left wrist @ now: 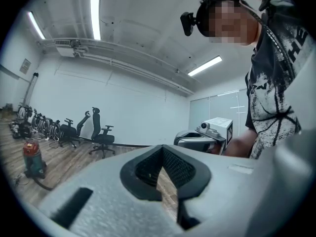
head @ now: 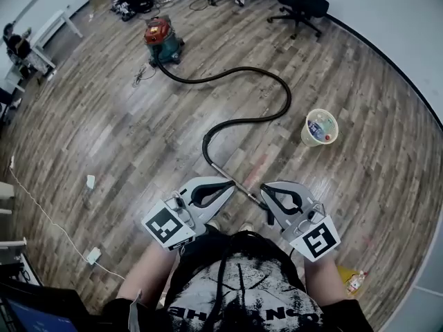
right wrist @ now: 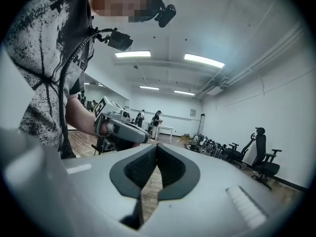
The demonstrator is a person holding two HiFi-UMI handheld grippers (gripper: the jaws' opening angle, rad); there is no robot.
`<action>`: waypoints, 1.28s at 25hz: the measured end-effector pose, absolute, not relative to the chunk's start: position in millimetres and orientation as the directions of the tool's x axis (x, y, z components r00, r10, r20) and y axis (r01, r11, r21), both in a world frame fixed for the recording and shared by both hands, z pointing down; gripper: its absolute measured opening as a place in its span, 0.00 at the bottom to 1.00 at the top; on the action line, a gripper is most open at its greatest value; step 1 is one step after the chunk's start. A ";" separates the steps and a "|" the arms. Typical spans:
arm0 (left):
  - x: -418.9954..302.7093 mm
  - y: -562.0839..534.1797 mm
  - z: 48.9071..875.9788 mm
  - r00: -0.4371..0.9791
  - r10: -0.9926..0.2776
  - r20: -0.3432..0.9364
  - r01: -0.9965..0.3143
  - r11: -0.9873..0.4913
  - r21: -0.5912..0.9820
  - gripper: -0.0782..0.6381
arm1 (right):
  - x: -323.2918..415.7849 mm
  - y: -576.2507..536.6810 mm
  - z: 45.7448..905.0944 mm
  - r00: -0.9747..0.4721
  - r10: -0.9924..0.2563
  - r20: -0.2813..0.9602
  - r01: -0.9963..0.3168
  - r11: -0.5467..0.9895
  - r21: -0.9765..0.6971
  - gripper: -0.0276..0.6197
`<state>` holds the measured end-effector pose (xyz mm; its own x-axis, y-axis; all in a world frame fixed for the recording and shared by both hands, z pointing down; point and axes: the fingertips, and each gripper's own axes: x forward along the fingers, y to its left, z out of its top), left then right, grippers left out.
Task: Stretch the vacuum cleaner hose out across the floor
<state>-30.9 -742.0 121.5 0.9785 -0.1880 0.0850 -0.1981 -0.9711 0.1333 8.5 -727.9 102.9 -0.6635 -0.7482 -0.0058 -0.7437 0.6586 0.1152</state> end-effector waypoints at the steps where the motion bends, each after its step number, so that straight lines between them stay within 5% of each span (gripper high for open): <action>1: -27.6 -741.9 123.8 0.977 -0.195 0.085 -0.205 -0.970 0.134 0.11 | 10.8 -726.6 106.8 -0.670 -0.742 0.000 -0.737 0.666 0.114 0.05; 20: -51.6 -853.4 155.5 0.993 -0.101 0.062 -0.109 -0.982 0.151 0.11 | -14.5 -821.5 164.0 -0.610 -0.770 0.186 -0.768 0.633 0.102 0.05; 23: -50.7 -872.2 170.5 0.995 -0.067 0.071 -0.077 -0.985 0.155 0.11 | -9.5 -828.8 211.0 -0.589 -0.721 0.365 -0.725 0.671 0.156 0.05; 28: -45.9 -892.7 223.9 0.997 -0.022 0.068 -0.036 -0.978 0.205 0.11 | -12.5 -845.6 310.5 -0.590 -0.684 0.428 -0.723 0.684 0.096 0.07; 32: -40.5 -911.9 299.1 0.997 0.010 0.077 -0.006 -0.978 0.207 0.11 | -15.0 -858.8 441.9 -0.600 -0.624 0.502 -0.724 0.689 -0.008 0.18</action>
<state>-40.5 -911.9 299.1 0.9970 0.0097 0.0768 -0.0065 -0.9784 0.2068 -15.0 -858.8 441.9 -0.5996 -0.6236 0.5016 -0.7242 0.6895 -0.0085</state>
